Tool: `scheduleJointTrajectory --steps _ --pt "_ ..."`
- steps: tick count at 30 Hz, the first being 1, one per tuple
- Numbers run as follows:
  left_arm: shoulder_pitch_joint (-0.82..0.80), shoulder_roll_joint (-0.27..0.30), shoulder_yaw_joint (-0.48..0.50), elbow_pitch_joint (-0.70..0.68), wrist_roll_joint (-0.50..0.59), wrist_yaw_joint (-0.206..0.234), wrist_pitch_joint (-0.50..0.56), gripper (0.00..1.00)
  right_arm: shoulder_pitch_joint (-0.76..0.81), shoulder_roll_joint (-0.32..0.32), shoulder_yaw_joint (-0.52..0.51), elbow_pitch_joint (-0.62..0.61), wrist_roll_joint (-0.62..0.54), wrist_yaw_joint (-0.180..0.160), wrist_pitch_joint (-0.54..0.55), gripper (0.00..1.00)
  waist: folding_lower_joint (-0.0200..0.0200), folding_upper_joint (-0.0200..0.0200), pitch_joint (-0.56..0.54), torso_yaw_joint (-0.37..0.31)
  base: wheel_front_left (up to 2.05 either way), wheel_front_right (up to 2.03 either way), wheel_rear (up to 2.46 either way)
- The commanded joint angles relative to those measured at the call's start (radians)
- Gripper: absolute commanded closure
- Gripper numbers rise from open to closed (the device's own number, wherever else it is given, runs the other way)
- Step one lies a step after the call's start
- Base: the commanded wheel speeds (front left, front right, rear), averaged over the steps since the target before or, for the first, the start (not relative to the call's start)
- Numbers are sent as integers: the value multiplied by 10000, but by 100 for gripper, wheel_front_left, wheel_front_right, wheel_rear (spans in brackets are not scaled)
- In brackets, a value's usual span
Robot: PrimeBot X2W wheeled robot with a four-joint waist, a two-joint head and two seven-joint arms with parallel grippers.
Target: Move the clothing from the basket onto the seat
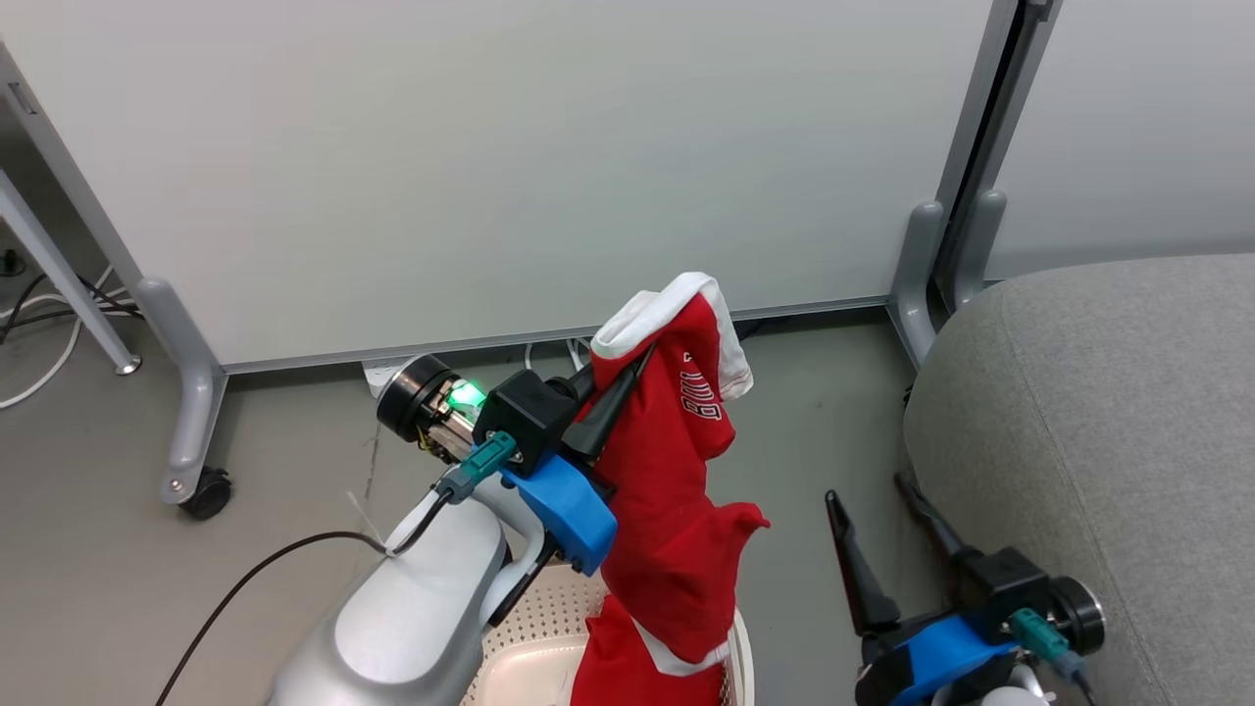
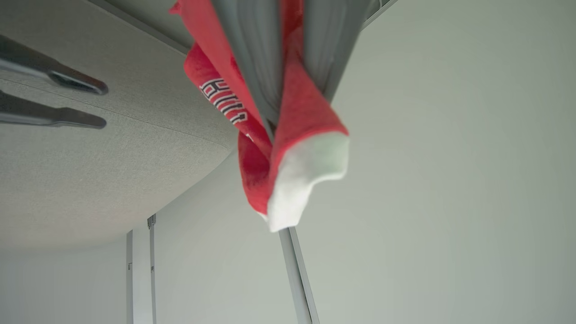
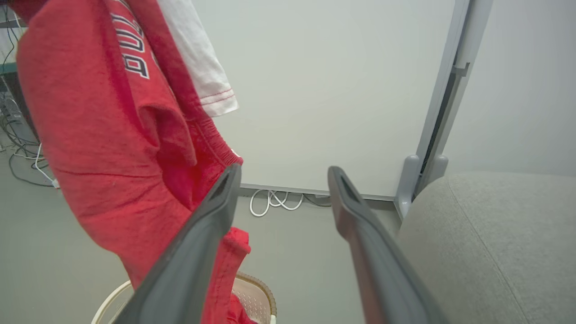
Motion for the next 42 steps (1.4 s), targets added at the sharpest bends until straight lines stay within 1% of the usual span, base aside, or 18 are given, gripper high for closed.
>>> scheduleJointTrajectory --steps 1,9,16,22,31,37,42 --pt "-139 33 -14 -39 -44 3 -10 100 63 -18 83 -16 -30 -7 -10 0 1 0 0 23 0 0 0" --pt "-255 42 -92 -60 -77 60 -15 100 -560 -179 1610 237 171 -7 -10 0 1 0 92 206 0 0 0" --pt "-378 -45 -236 -136 -110 75 -4 100 -1541 -502 3019 876 393 -7 -10 0 1 0 318 403 0 0 0" --pt "-565 -153 -407 -270 -115 42 -13 100 -2458 -592 3746 1726 654 -7 -10 0 1 0 576 617 0 0 0" --pt "-817 -292 -768 -593 -157 2 -25 100 -3689 -599 4662 3142 1512 -7 -9 0 1 0 892 980 0 0 0" --pt "-995 -328 -910 -714 -206 9 -32 100 -4364 -503 5293 3726 2127 -7 -10 0 1 0 1047 1144 0 0 0" --pt "-1142 -353 -992 -760 -266 32 -37 100 -4794 -428 5731 3921 2601 -7 -9 0 1 0 1169 1244 0 0 0"
